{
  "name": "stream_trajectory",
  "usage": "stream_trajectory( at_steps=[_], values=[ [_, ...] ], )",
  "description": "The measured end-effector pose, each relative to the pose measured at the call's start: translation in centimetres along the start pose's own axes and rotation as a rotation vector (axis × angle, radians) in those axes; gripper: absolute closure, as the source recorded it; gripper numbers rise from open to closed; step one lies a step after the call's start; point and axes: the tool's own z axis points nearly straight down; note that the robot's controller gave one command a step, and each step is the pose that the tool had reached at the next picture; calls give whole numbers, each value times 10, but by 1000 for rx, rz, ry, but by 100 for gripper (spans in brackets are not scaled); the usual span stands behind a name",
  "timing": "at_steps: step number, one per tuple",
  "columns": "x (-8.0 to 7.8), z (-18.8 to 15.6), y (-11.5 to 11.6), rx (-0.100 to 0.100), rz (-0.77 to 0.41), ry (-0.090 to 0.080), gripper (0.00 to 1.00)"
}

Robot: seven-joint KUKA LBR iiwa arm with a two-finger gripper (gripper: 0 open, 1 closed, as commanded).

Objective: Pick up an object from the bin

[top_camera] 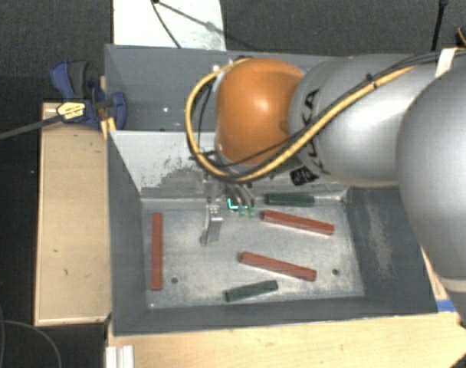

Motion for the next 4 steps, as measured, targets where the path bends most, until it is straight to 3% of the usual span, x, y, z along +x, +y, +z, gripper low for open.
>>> stream_trajectory(
  at_steps=[1,2,3,4],
  values=[
    [10,19,-48,1,92,-4,0],
    [41,98,-111,4,39,3,0],
    [34,104,-167,3,-37,-4,0],
    [34,103,-163,0,-36,-5,100]
  ],
)
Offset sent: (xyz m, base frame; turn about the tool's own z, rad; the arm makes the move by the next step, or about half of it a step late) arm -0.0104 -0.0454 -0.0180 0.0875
